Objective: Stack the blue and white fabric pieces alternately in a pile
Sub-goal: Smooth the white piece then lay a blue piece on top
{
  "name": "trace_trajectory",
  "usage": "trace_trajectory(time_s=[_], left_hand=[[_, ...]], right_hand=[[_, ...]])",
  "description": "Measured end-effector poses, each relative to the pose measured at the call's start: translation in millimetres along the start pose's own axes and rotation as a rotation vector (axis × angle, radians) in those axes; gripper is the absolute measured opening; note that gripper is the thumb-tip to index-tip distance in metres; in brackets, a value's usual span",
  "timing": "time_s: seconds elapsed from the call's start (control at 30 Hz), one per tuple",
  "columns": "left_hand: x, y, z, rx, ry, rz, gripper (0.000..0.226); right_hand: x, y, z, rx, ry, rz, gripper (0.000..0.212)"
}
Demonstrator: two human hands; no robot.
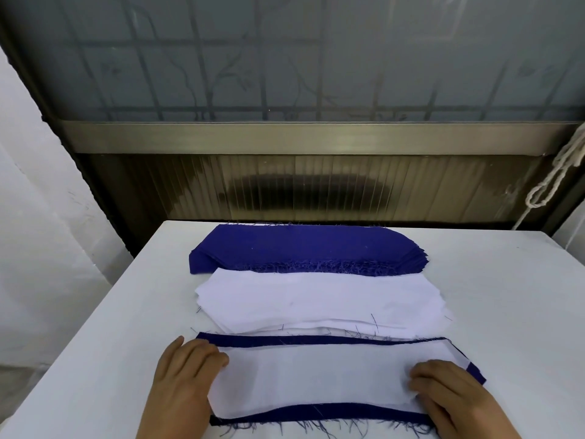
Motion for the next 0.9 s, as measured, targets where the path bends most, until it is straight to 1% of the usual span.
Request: trace_trajectory(time_s=[0.07,0.17,0.2,0.23,0.33,0.37,0.43,0.47,0.53,0.6,0.7,0.77,0.87,0.9], left_hand=[[-0.2,2.4,1.9,0.010,0.031,-0.023,0.043],[-9.0,24.0,7.5,-0.102,0.018,-0.141,0.031],[-15.9,28.0,8.7,-0.126,-0.006,-0.190,0.032],[-24.5,27.7,9.5,-0.115,-0.034,-0.237,0.031],[-48.1,1.9,4.8,0.031,-0.113,-0.283,0.027],[-50.8,-9.5,2.1,0.080,-0.115,-0.262,0.033],[-47.1,-27.0,-3.2,0.155,-0.088,-0.230,0.057],[-43.7,-31.0,-4.0,0.173,-0.072,-0.229,0.062],[-38.3,-33.8,-6.1,0.192,-0.057,-0.232,0.063],[-33.4,-34.9,-7.5,0.206,-0.044,-0.227,0.063],[-24.3,-32.1,-5.5,0.206,-0.008,-0.211,0.063],[-16.6,-29.5,-2.7,0.195,0.021,-0.192,0.058],[-0.4,-27.6,5.8,0.195,0.098,-0.145,0.032],[5.3,-28.6,11.3,0.203,0.131,-0.139,0.029]], right_hand=[[1.8,0.5,0.3,0.009,0.011,-0.006,0.055],[1.5,-1.1,0.2,0.016,0.011,-0.004,0.053],[1.4,-1.4,0.2,0.016,0.007,0.000,0.053],[1.7,-1.7,0.1,0.017,0.006,0.005,0.052],[3.6,-2.3,0.9,0.034,0.004,0.026,0.050],[3.8,-2.2,1.7,0.042,0.003,0.038,0.049],[4.2,-1.6,3.1,0.062,-0.009,0.058,0.048],[3.8,-0.6,4.3,0.072,-0.026,0.059,0.048],[0.7,2.2,5.3,0.078,-0.072,0.051,0.043],[-2.2,4.0,6.3,0.076,-0.104,0.032,0.034],[-8.5,2.9,7.4,0.056,-0.101,-0.069,0.025],[-18.7,1.5,11.2,0.068,-0.128,-0.148,0.026],[-38.5,2.0,23.9,0.075,-0.192,-0.290,0.025],[-43.9,1.6,30.4,0.079,-0.211,-0.316,0.024]])
Point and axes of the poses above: each hand's wrist, its own z-axis towards the middle knuckle, its own y-axis out of the back of the hand, x = y × z, the point moved 9 cm from there along z, towards the middle knuckle, and after that the axes turned 7 degrees about -z, right-handed, at the moved point
